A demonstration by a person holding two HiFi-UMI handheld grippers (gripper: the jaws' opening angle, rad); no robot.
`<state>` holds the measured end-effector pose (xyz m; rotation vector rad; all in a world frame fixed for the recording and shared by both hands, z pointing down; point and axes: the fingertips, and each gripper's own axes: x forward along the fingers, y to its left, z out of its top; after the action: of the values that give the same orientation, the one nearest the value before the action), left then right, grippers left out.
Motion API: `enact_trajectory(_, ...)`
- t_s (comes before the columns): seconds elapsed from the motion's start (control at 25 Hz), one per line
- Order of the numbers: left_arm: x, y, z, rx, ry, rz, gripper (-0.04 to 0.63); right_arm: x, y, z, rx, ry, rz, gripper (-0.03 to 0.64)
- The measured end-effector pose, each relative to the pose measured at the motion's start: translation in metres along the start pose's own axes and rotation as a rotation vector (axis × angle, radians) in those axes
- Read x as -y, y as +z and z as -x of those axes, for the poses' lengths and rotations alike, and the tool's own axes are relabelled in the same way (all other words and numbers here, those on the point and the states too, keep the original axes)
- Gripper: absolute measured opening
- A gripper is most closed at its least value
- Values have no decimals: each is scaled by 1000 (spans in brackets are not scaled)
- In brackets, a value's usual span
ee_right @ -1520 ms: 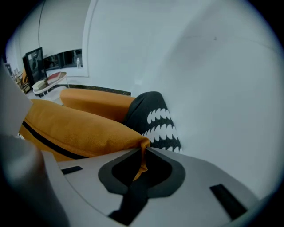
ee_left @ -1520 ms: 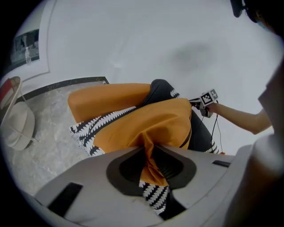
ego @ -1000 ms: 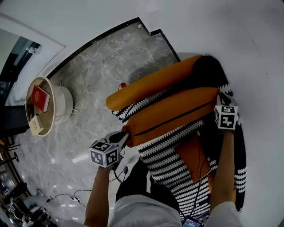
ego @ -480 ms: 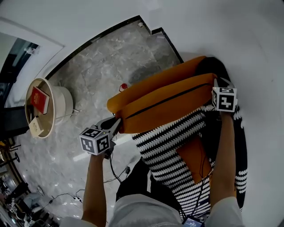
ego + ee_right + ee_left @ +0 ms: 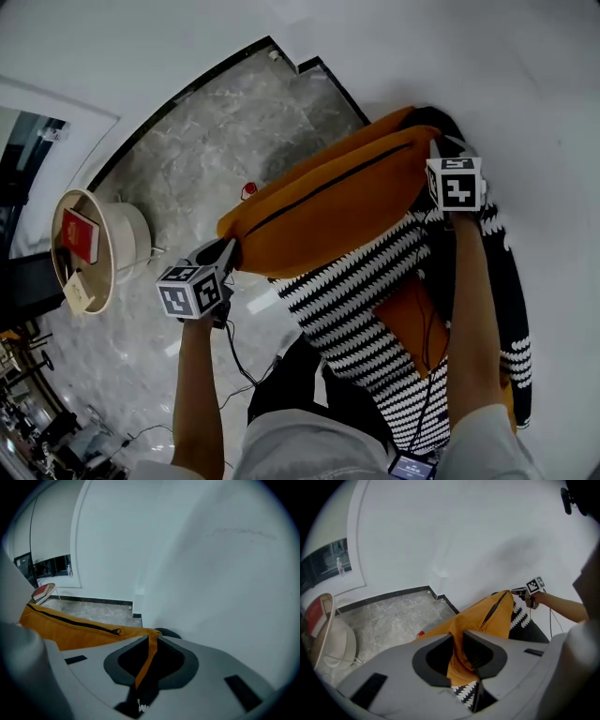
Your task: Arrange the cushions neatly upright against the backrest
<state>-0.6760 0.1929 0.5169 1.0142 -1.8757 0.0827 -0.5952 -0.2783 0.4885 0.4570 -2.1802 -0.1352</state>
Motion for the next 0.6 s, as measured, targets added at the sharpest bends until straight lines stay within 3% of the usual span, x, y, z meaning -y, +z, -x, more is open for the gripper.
enact_trajectory(0.2, -2, 8, 3, -19, 85, -56, 95, 16, -10, 37, 38, -21, -24, 41)
enact_trajectory(0.32, -10, 14, 5, 13, 124, -22, 100, 31, -28, 64, 49, -51, -56, 41)
enact_trajectory(0.4, -16, 19, 12, 56, 197, -18, 138, 42, -42, 84, 61, -64, -73, 41)
enact_trajectory(0.48, -15, 26, 21, 79, 286, -114, 160, 52, -55, 106, 73, -77, -76, 41)
enact_trajectory(0.6, 4, 43, 34, 119, 365, -323, 155, 63, -74, 145, 90, -90, -75, 41)
